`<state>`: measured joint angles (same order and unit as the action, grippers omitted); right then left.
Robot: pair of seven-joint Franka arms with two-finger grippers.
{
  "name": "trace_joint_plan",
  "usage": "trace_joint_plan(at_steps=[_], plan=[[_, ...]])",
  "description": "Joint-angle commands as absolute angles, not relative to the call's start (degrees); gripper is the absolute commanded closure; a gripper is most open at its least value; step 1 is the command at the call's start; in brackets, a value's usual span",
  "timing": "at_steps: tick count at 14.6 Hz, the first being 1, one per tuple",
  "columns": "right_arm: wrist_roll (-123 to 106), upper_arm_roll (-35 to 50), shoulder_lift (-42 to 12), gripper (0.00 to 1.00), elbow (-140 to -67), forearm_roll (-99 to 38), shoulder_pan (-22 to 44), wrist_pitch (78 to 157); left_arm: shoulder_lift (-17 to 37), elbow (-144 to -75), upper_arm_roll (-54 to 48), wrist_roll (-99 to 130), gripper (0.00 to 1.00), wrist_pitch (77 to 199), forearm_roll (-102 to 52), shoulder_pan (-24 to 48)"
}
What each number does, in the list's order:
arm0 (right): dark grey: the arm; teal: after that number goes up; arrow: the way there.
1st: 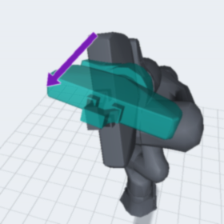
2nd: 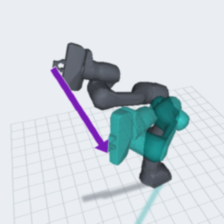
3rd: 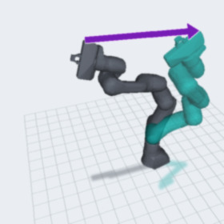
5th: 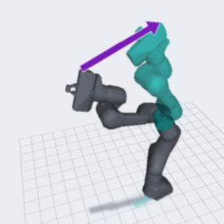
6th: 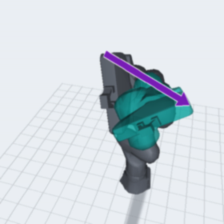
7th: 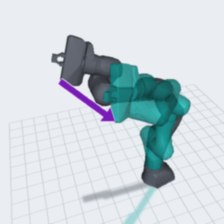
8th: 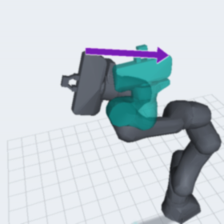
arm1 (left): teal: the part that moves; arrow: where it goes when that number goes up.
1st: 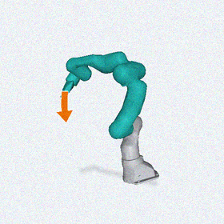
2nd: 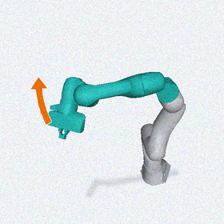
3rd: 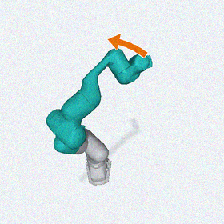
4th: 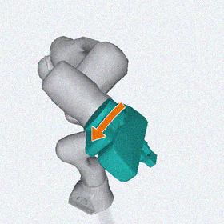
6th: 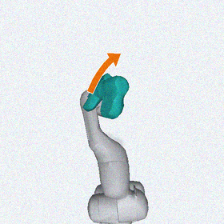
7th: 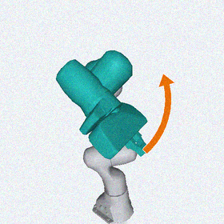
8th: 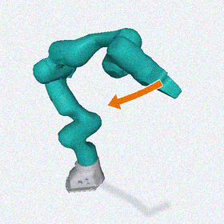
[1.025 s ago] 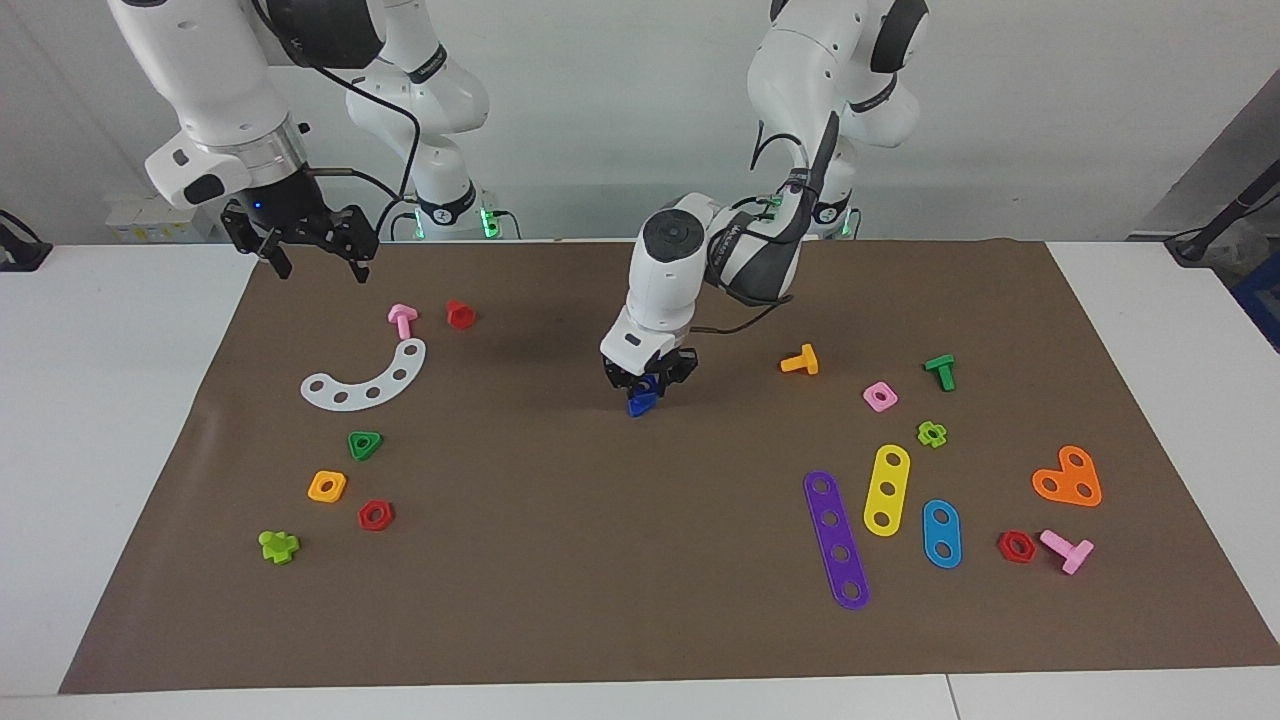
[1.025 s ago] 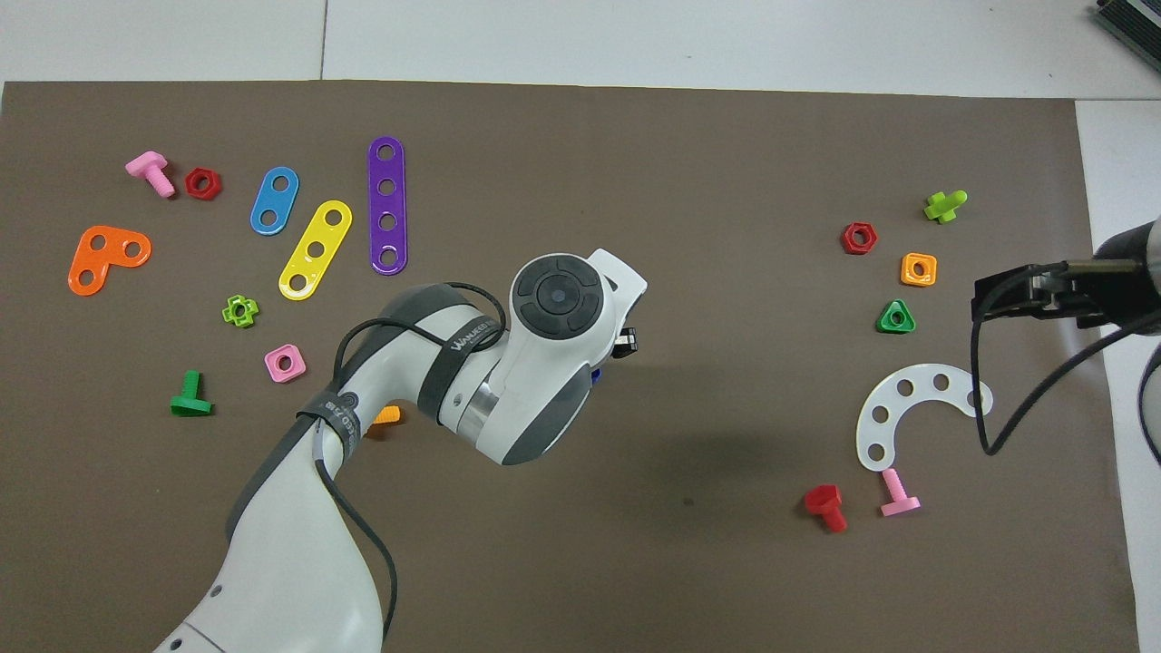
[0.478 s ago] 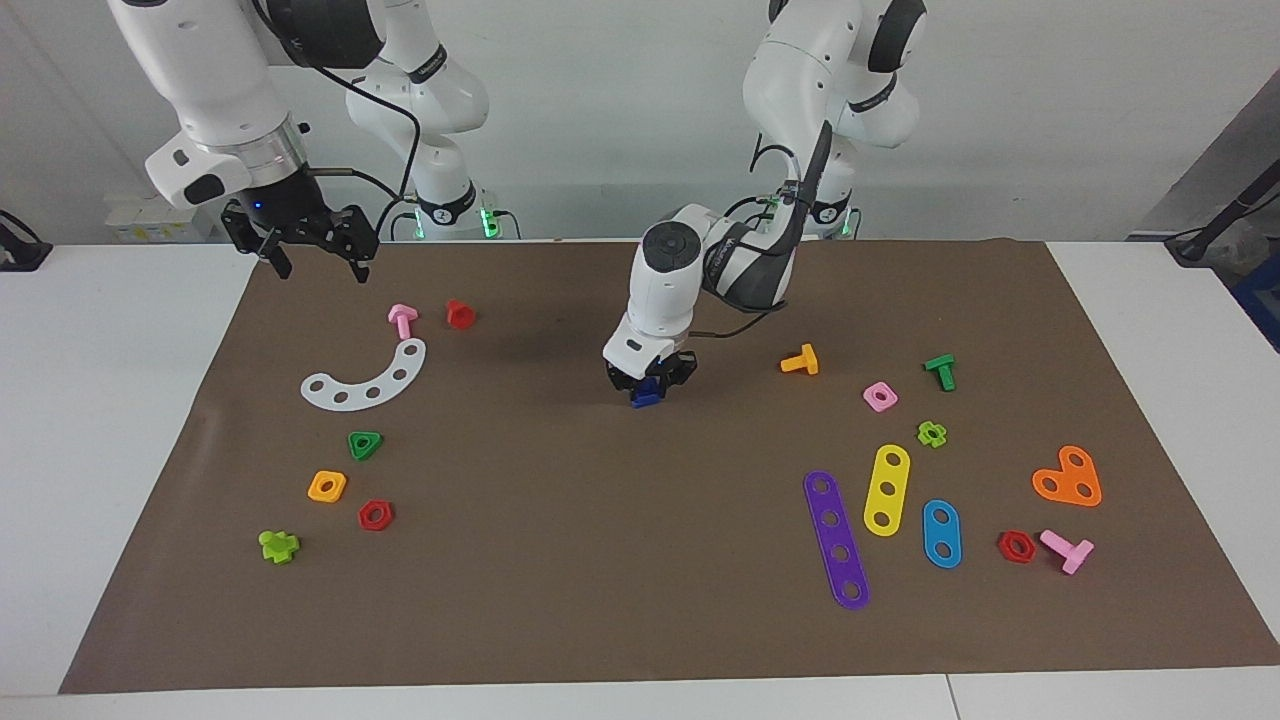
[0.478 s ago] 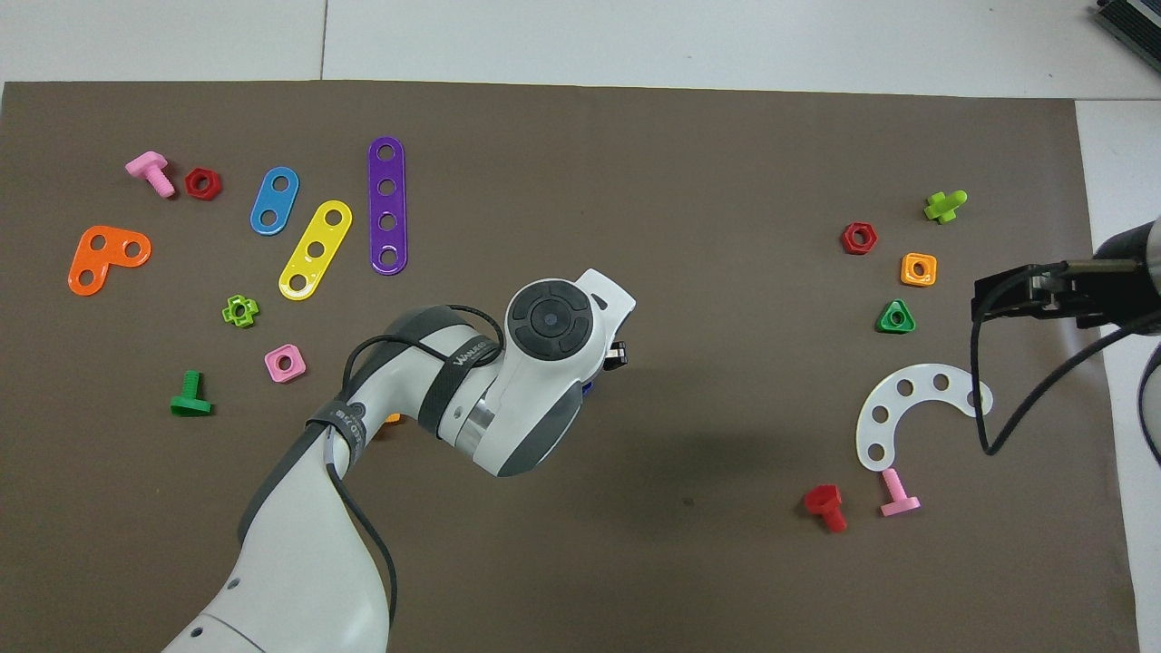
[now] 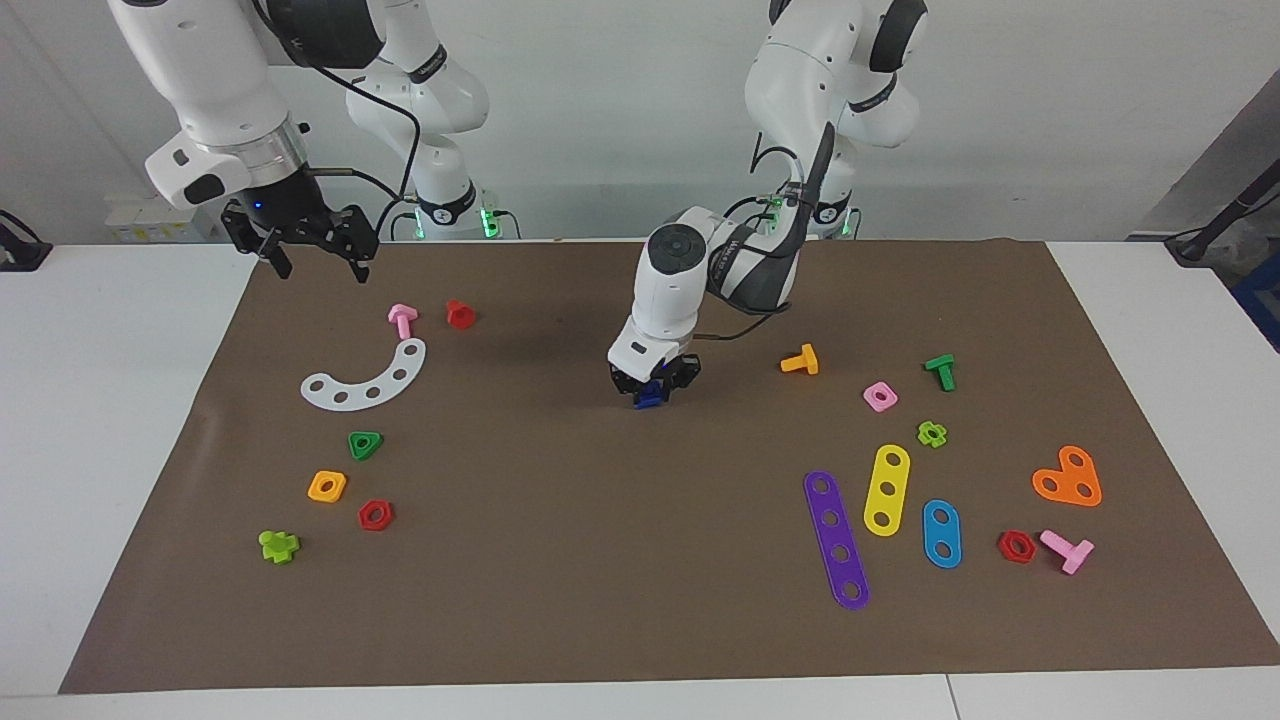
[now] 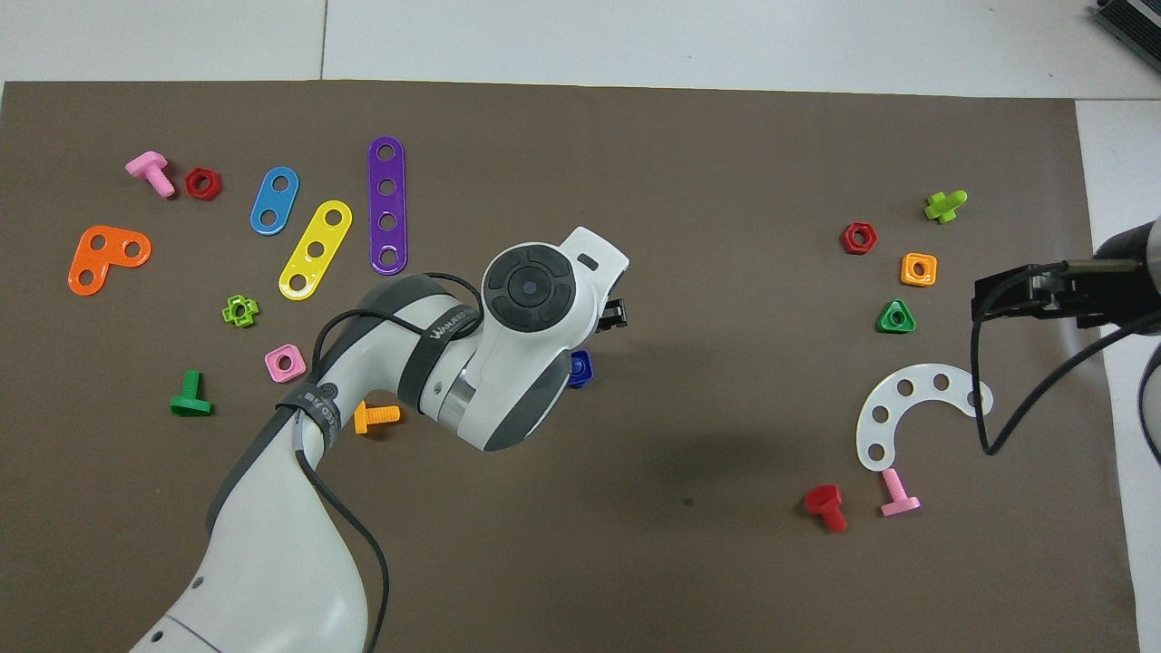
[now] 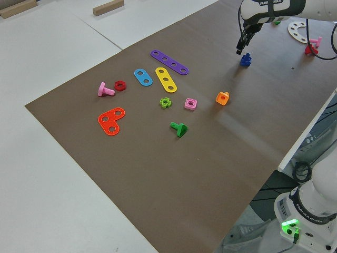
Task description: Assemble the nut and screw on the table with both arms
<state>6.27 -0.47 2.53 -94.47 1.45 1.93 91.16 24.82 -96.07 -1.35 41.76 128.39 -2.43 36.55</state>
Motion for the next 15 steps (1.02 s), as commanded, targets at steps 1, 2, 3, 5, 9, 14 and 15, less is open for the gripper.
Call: trace_joint_plan(at_steps=[1, 2, 3, 5, 9, 14, 15], plan=[[5.1, -0.4, 2.9, 0.0, -94.7, 0.1, 1.6, 90.5, 22.1, -93.9, -1.3, 40.4, 0.0, 123.5, -1.3, 33.1], [5.1, -0.4, 2.9, 0.0, -94.7, 0.1, 1.6, 90.5, 19.7, -93.5, -1.3, 38.2, 0.0, 120.5, -1.4, 30.9], [5.1, -0.4, 2.9, 0.0, -94.7, 0.1, 1.6, 90.5, 16.8, -93.4, -1.4, 35.0, 0.01, 116.6, -1.8, 27.7], [5.1, -0.4, 2.9, 0.0, -94.7, 0.1, 1.6, 90.5, 11.8, -93.4, -1.3, 29.1, 0.03, 108.5, -1.9, 21.8], [5.1, -0.4, 2.9, 0.0, -94.7, 0.1, 1.6, 90.5, 5.8, -94.6, -1.1, 11.6, 0.13, 98.7, -1.9, 10.8], [5.1, -0.4, 2.9, 0.0, -94.7, 0.1, 1.6, 90.5, -3.9, -100.8, -1.1, 0.4, 0.13, 94.7, -1.6, 1.9], [5.1, -0.4, 2.9, 0.0, -94.7, 0.1, 1.6, 90.5, -4.6, -100.4, -1.0, 0.5, 0.13, 94.6, -1.4, 1.5]])
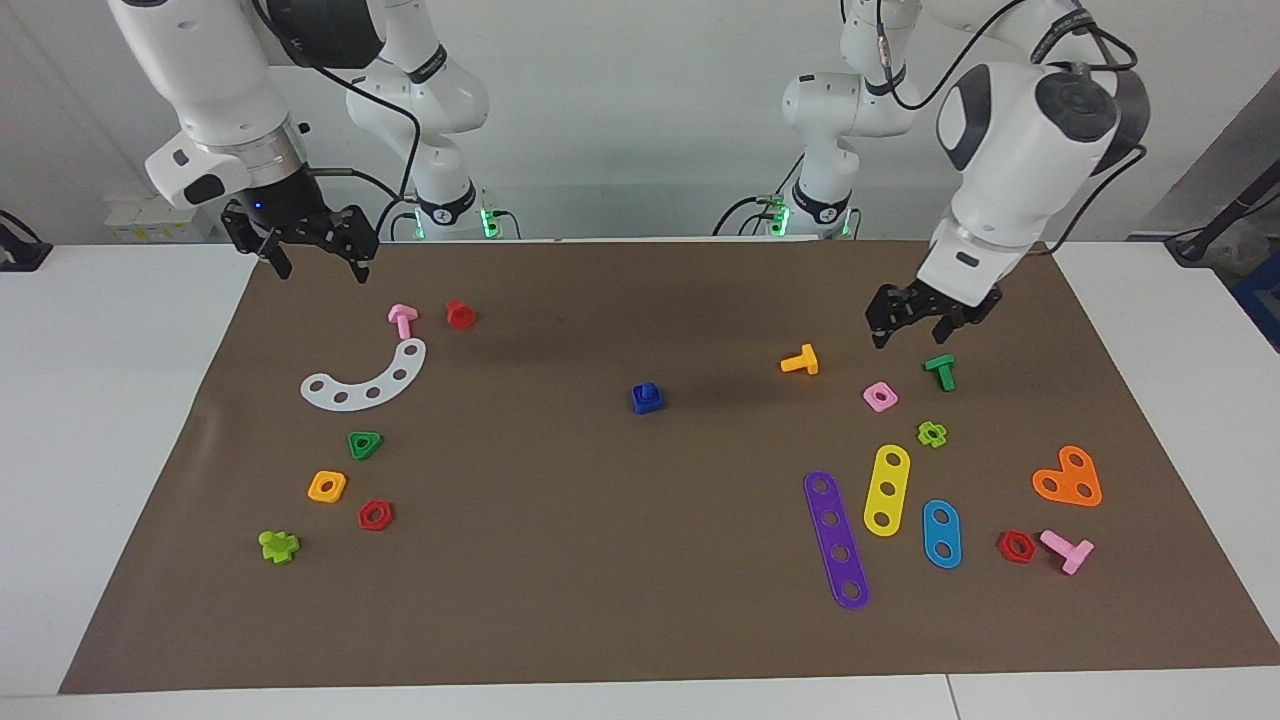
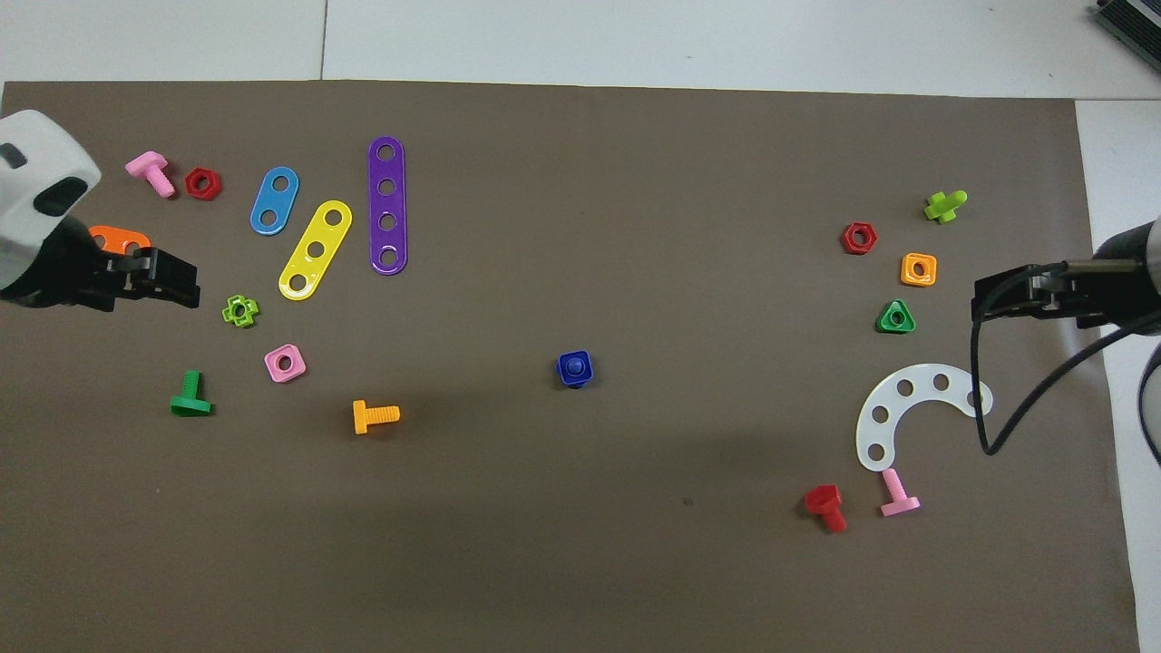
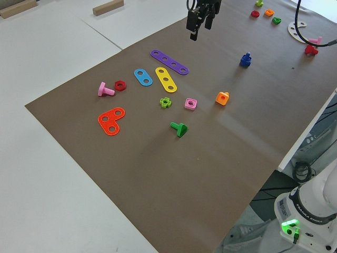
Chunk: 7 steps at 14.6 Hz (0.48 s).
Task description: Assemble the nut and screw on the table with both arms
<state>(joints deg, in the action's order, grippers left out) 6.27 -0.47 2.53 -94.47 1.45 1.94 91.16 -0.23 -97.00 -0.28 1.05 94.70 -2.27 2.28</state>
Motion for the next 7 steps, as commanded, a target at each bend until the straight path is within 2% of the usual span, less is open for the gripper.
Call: trace_joint_plan(at_steps=[1, 7], plan=[[5.0, -0.4, 2.9, 0.0, -94.6, 0.1, 1.6, 90.5, -5.3, -99.8, -1.0, 0.6, 0.13, 94.2, -1.3, 1.0], [4.8, -0.3, 2.9, 0.0, -94.7, 0.1, 1.8, 90.5, -5.4, -98.6, -1.1, 0.7, 0.13, 93.0, 2.3, -0.4]])
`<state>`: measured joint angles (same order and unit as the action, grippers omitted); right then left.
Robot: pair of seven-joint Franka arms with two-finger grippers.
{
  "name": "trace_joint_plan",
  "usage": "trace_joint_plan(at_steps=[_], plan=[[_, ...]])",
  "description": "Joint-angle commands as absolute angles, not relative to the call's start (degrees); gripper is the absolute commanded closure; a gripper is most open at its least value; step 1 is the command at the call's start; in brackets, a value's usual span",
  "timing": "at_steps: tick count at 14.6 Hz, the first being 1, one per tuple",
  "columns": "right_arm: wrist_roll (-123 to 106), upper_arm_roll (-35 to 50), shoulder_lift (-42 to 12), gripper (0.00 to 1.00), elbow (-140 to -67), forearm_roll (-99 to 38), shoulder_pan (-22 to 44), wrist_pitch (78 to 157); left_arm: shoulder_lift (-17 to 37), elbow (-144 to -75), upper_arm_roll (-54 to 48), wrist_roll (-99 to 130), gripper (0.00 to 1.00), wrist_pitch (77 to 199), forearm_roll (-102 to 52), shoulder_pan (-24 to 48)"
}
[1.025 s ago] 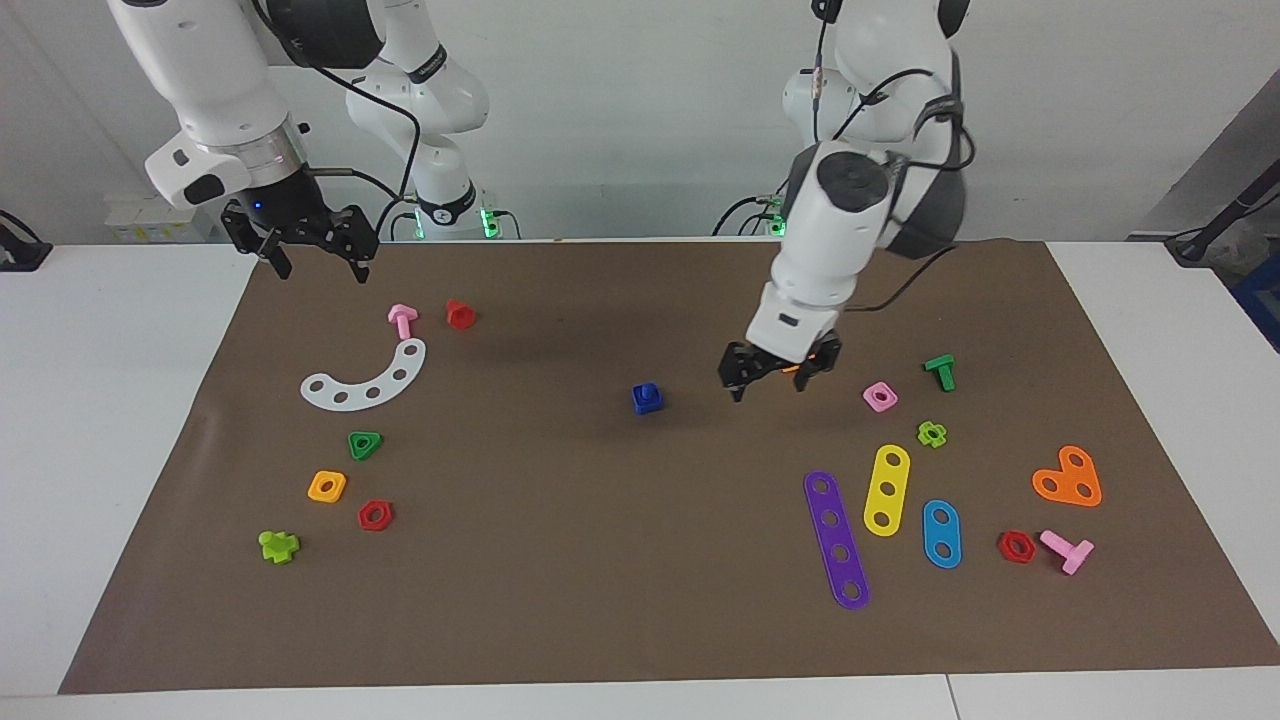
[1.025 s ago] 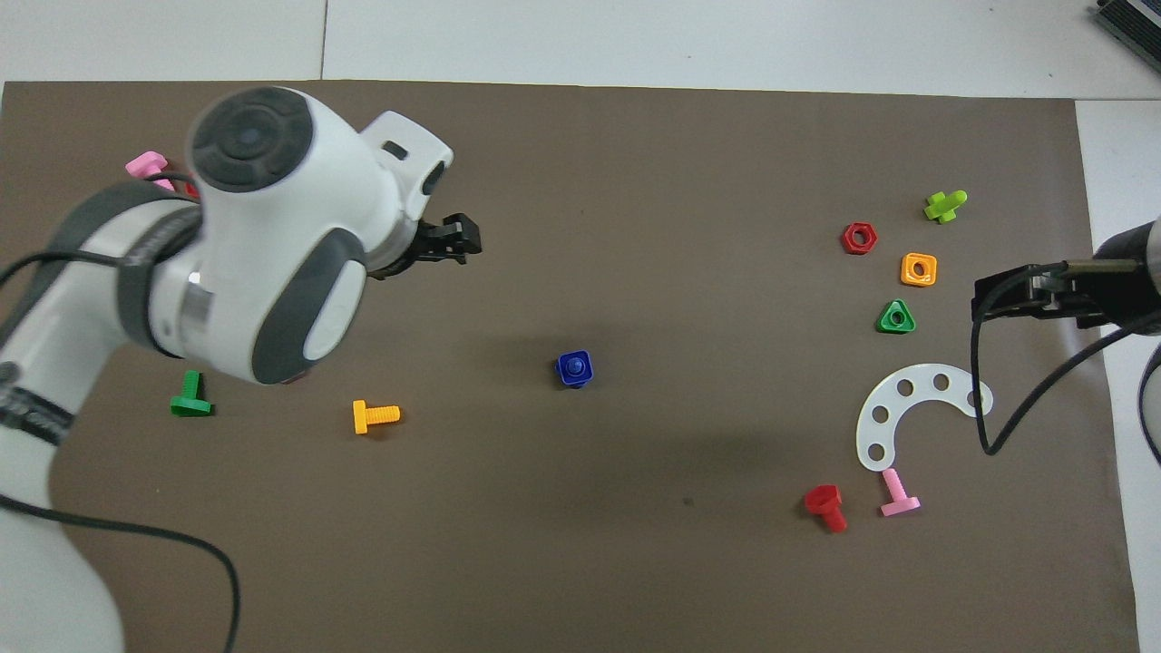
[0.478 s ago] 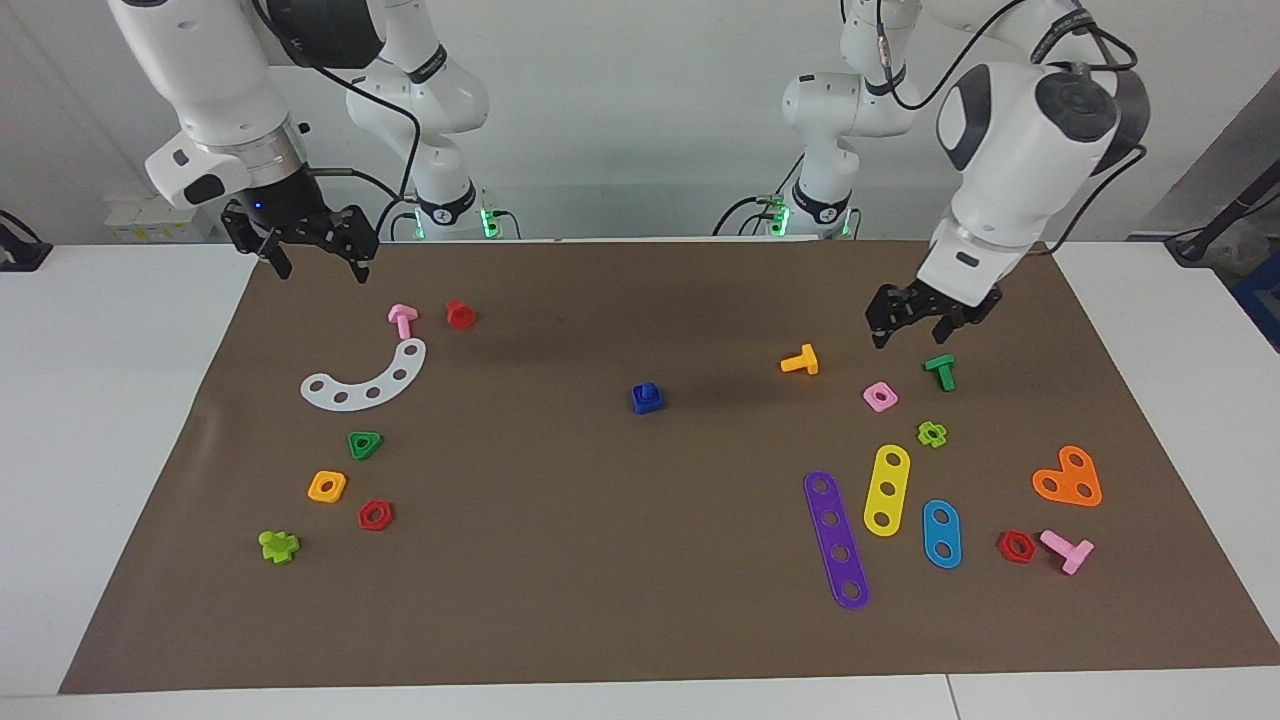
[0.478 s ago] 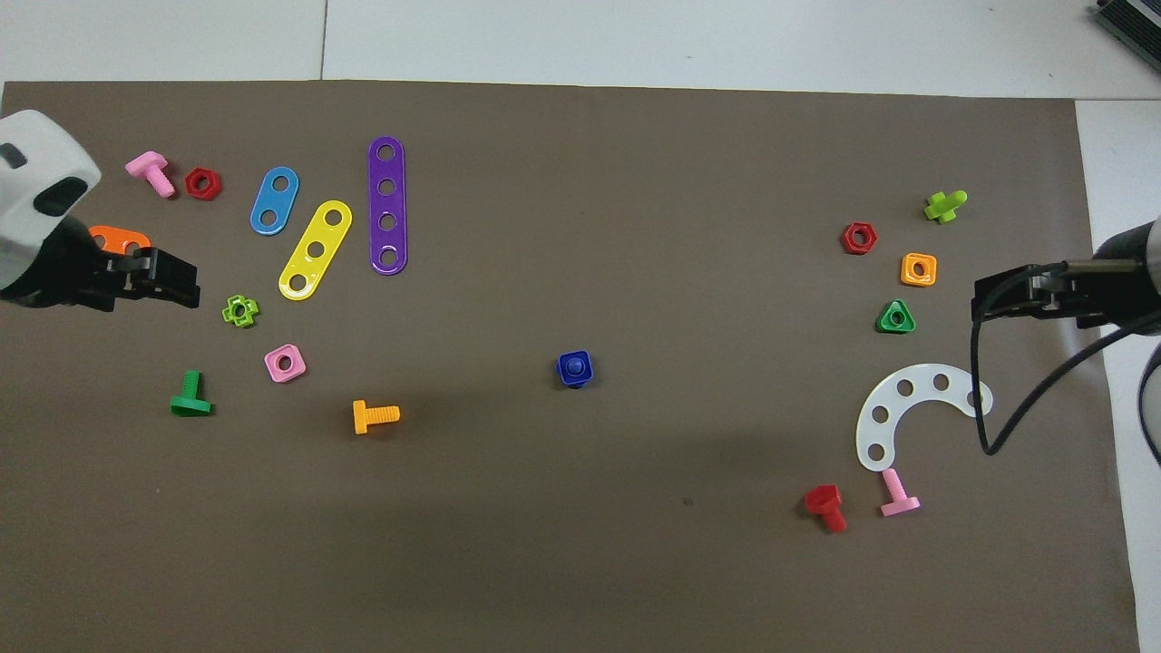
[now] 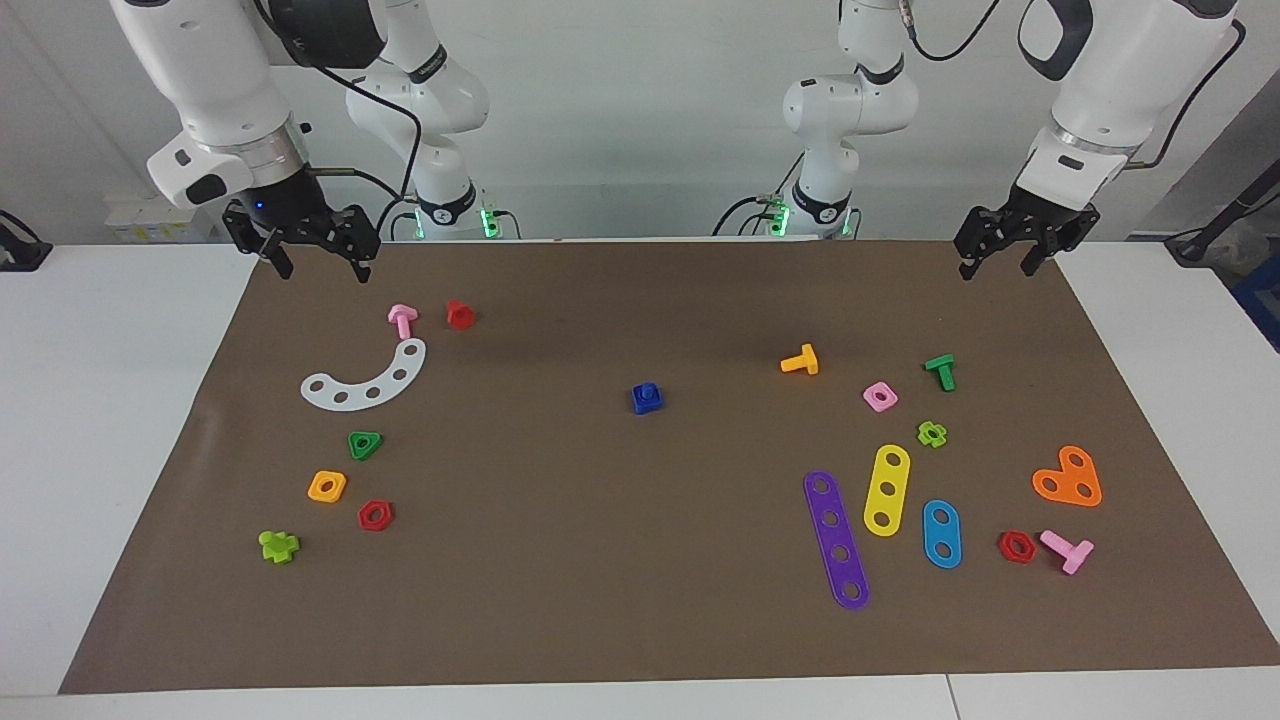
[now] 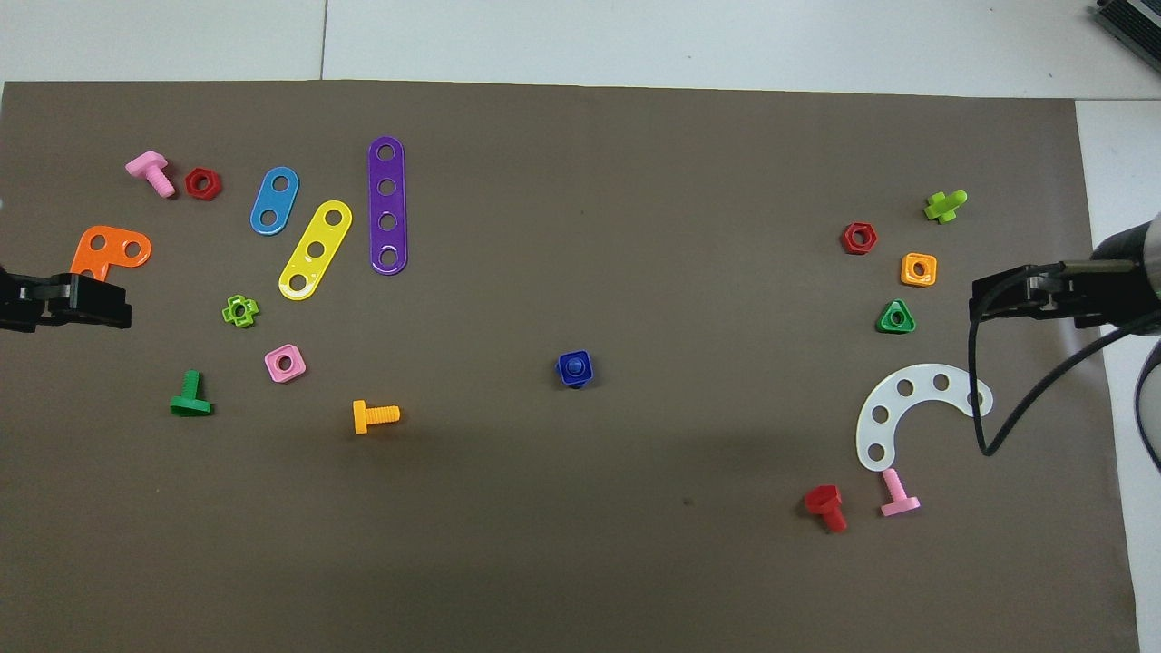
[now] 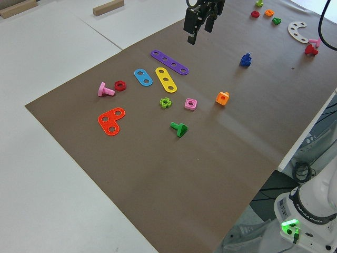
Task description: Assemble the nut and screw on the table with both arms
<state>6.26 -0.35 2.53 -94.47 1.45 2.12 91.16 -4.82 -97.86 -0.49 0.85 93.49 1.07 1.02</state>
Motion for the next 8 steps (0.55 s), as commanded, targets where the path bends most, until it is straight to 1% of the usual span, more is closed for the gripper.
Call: trace_joint_plan(at_steps=[1, 2, 8], plan=[[4.8, -0.3, 2.9, 0.0, -94.7, 0.1, 1.8, 90.5, -5.4, -98.6, -1.1, 0.7, 0.06, 93.3, 2.3, -0.4], [4.8, -0.3, 2.9, 0.0, -94.7, 0.1, 1.7, 90.5, -5.4, -98.6, -1.2, 0.8, 0.0, 93.6, 2.3, -0.3], [4.9, -0.3, 2.9, 0.0, -94.7, 0.1, 1.6, 90.5, -5.4, -98.8, -1.1, 0.6, 0.0, 93.7, 2.3, -0.5]])
